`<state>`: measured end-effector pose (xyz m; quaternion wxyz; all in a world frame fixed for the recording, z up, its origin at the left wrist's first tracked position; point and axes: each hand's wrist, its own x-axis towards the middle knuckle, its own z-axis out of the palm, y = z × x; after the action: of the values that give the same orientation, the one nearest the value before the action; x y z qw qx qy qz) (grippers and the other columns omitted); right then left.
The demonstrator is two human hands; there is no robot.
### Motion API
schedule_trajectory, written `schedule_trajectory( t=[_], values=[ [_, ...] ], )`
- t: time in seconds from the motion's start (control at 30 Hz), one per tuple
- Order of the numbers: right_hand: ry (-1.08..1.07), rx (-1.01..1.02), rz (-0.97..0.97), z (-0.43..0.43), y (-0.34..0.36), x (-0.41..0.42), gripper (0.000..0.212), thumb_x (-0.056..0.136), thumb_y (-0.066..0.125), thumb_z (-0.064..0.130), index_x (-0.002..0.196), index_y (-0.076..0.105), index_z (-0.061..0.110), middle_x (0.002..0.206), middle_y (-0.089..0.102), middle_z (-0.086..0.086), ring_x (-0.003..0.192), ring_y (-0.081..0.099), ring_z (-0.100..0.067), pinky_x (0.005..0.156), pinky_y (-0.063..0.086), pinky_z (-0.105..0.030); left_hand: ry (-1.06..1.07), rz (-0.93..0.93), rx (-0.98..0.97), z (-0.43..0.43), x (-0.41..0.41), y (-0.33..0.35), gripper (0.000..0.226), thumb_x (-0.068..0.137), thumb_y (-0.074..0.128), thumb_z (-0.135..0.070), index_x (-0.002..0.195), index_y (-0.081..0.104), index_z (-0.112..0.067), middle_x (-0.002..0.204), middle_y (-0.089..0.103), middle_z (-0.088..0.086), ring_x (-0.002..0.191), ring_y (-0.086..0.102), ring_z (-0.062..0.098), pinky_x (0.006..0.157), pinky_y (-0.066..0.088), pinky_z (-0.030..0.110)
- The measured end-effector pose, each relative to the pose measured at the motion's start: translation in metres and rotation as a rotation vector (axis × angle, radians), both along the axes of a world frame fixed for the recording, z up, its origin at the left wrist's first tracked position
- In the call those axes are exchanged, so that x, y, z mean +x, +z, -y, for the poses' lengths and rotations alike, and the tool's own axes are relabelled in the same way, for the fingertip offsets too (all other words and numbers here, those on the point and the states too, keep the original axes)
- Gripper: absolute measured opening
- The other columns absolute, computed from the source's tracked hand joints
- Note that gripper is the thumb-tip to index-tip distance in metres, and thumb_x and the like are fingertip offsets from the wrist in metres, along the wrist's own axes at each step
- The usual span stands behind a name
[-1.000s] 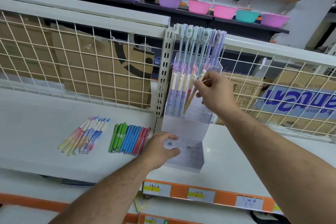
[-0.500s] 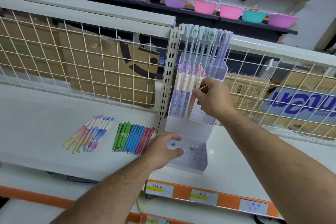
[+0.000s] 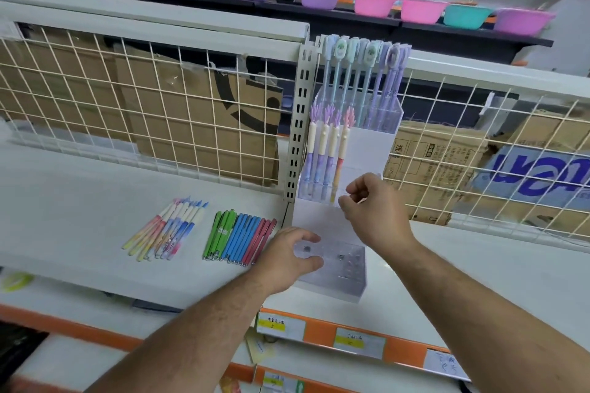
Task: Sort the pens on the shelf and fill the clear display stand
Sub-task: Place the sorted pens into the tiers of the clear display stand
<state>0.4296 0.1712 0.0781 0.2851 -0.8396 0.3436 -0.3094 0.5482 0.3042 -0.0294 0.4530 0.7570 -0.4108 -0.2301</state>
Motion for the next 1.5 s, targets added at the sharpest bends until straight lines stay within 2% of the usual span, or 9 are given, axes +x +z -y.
schedule_trajectory(
  t=[0.07,0.27,0.6,0.7,0.83,0.97,1.1,1.3,1.5],
  values=[
    [0.013,-0.029,-0.046,-0.003,-0.008,-0.005,0.011,0.085,0.072,0.025,0.086,0.061,0.026,0.073,0.062,0.015,0.07,0.061,-0.005,0.058,0.043,-0.021,0.003,0.005,0.002,-0.001,-0.001,0.001,0.036,0.081,0.08,-0.041,0.113,0.065,-0.042,0.128,0.053,-0.019,0.119,0.048,0.002,0.091,0.036,0.017],
    [0.086,-0.021,-0.152,-0.01,-0.031,-0.015,0.009,0.086,0.07,0.028,0.089,0.063,0.026,0.082,0.066,0.012,0.079,0.066,-0.016,0.07,0.054,-0.033,0.021,0.041,0.002,-0.002,-0.006,0.005,0.038,0.08,0.081,-0.04,0.113,0.064,-0.043,0.127,0.058,-0.015,0.119,0.053,0.006,0.102,0.043,0.031],
    [0.122,-0.001,-0.215,-0.044,-0.044,0.006,0.027,0.087,0.074,0.031,0.112,0.066,0.023,0.102,0.066,0.008,0.086,0.066,-0.013,0.074,0.049,-0.027,-0.095,0.192,0.018,-0.037,0.021,0.008,0.045,0.078,0.077,-0.017,0.118,0.066,-0.033,0.126,0.058,-0.015,0.117,0.054,0.005,0.1,0.046,0.025],
    [0.108,0.011,-0.228,-0.066,-0.047,0.029,0.025,0.087,0.074,0.03,0.11,0.066,0.024,0.102,0.065,0.008,0.086,0.065,-0.014,0.077,0.05,-0.028,-0.07,0.166,-0.02,-0.059,0.047,0.008,0.042,0.078,0.079,-0.017,0.116,0.068,-0.034,0.12,0.061,-0.013,0.11,0.058,0.007,0.094,0.051,0.026],
    [0.109,0.008,-0.217,-0.104,-0.054,0.071,0.017,0.084,0.073,0.027,0.101,0.066,0.027,0.09,0.066,0.008,0.081,0.065,-0.016,0.073,0.053,-0.031,-0.014,0.205,-0.019,-0.1,0.096,0.007,0.036,0.077,0.078,-0.024,0.104,0.066,-0.043,0.109,0.057,-0.02,0.102,0.056,0.003,0.078,0.039,0.004],
    [0.133,0.004,-0.233,-0.137,-0.065,0.111,0.023,0.085,0.073,0.028,0.108,0.067,0.028,0.095,0.068,0.009,0.082,0.064,-0.014,0.072,0.052,-0.028,0.079,0.258,0.003,-0.142,0.148,0.002,0.03,0.08,0.076,-0.025,0.106,0.068,-0.038,0.106,0.061,-0.023,0.1,0.058,0.0,0.087,0.044,0.016],
    [0.124,0.019,-0.243,-0.162,-0.071,0.144,0.023,0.085,0.074,0.03,0.107,0.067,0.028,0.097,0.068,0.008,0.084,0.064,-0.013,0.072,0.05,-0.027,0.272,0.202,-0.055,-0.171,0.193,-0.004,0.021,0.081,0.073,-0.012,0.096,0.07,-0.027,0.094,0.069,-0.01,0.075,0.062,0.002,0.064,0.04,0.001],
    [0.153,0.049,-0.226,-0.183,-0.071,0.172,0.018,0.086,0.074,0.023,0.096,0.061,0.03,0.076,0.06,0.021,0.06,0.056,0.021,0.048,0.037,-0.002,0.376,0.191,0.102,-0.186,0.23,-0.022,0.018,0.085,0.072,-0.026,0.1,0.062,-0.023,0.099,0.066,-0.005,0.084,0.06,0.011,0.071,0.049,0.026],
    [0.159,0.107,-0.214,-0.185,-0.071,0.187,0.016,0.087,0.073,0.025,0.097,0.062,0.032,0.086,0.064,0.015,0.055,0.063,0.0,0.038,0.037,-0.01,0.365,0.165,0.255,-0.183,0.242,-0.024,0.039,0.078,0.074,-0.039,0.106,0.053,-0.022,0.092,0.054,-0.007,0.078,0.06,0.014,0.058,0.059,0.033]
  ],
)
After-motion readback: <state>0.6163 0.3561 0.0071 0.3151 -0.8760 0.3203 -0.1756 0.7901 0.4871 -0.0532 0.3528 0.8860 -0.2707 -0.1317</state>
